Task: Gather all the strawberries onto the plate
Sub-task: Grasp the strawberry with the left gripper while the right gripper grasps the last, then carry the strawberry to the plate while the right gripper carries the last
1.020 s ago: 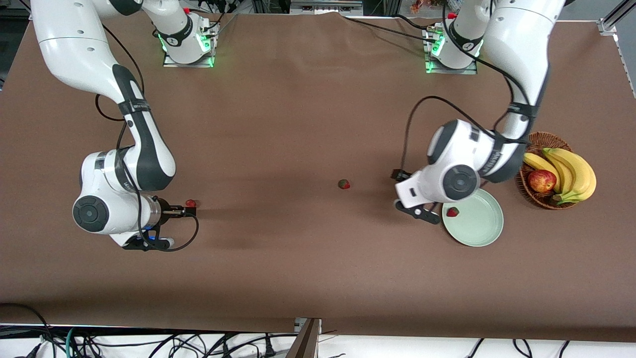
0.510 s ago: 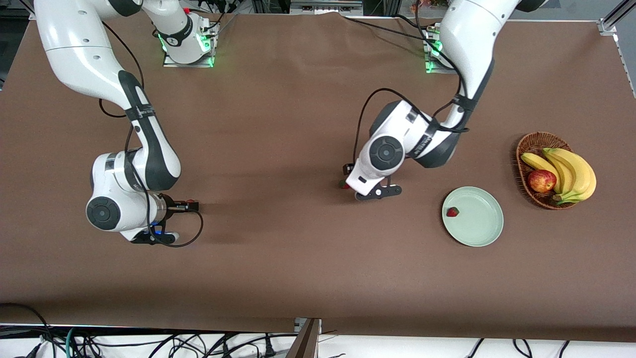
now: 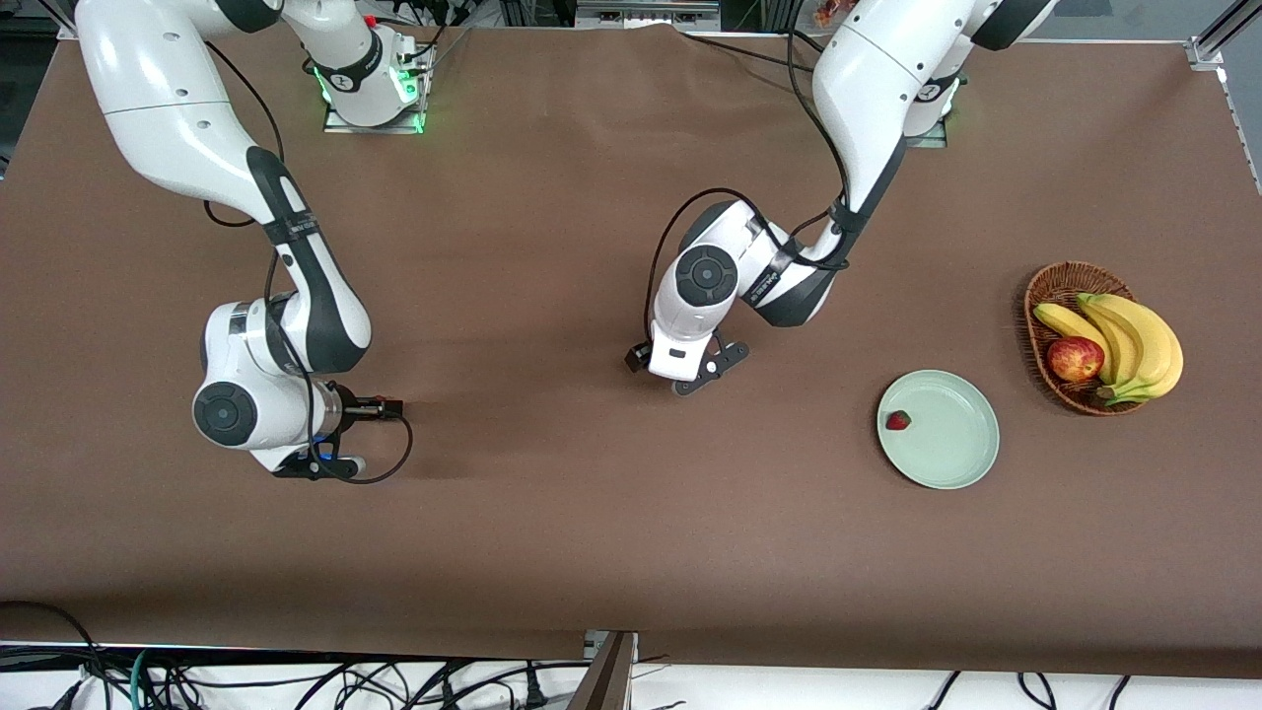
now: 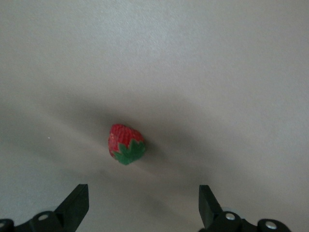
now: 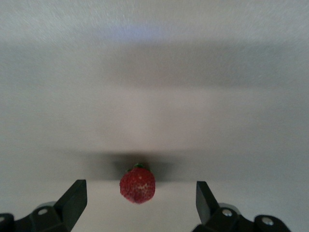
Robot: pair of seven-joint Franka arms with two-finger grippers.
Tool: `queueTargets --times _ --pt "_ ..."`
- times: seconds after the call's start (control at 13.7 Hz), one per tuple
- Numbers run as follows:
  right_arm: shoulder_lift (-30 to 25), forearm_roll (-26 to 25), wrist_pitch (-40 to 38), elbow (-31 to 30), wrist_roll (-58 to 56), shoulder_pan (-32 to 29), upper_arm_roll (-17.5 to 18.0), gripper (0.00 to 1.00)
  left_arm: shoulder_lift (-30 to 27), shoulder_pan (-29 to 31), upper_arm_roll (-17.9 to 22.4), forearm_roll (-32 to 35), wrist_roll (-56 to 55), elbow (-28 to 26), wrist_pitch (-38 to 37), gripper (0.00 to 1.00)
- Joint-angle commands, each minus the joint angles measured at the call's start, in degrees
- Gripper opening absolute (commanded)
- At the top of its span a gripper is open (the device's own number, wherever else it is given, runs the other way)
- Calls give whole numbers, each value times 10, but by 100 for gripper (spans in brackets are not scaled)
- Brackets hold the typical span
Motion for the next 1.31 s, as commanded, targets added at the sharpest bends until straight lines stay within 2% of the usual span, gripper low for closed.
queueTargets --times 0.0,0.29,0.51,0.66,0.8,0.95,1.02,1.09,1.17,1.24 --pt "-11 -1 19 -25 -2 3 -3 100 3 -2 8 11 -14 13 -2 100" --pt "-12 -1 44 -44 -2 3 -3 98 -2 9 9 65 -13 -6 -2 100" --pt "-12 -1 44 -44 -2 3 -3 68 5 11 7 65 -10 -7 -1 100" --pt "-12 0 44 -45 -2 3 -3 63 11 10 7 64 -10 -7 0 100" --pt "-12 -1 44 -44 -2 3 -2 49 19 10 7 64 -10 -6 0 86" --pt "-12 1 42 -44 -2 3 -2 36 20 9 7 63 -10 -6 0 64" --pt "-13 1 41 -42 -2 3 -2 29 20 9 7 63 -10 -6 1 47" --pt "-17 2 40 -41 -4 3 -2 25 20 9 7 63 -10 -6 1 37" --pt "-22 3 40 -39 -6 3 -2 22 23 9 7 61 -10 -5 5 23" --pt "-24 5 40 -35 -6 3 -2 21 25 10 5 58 -8 -4 9 14"
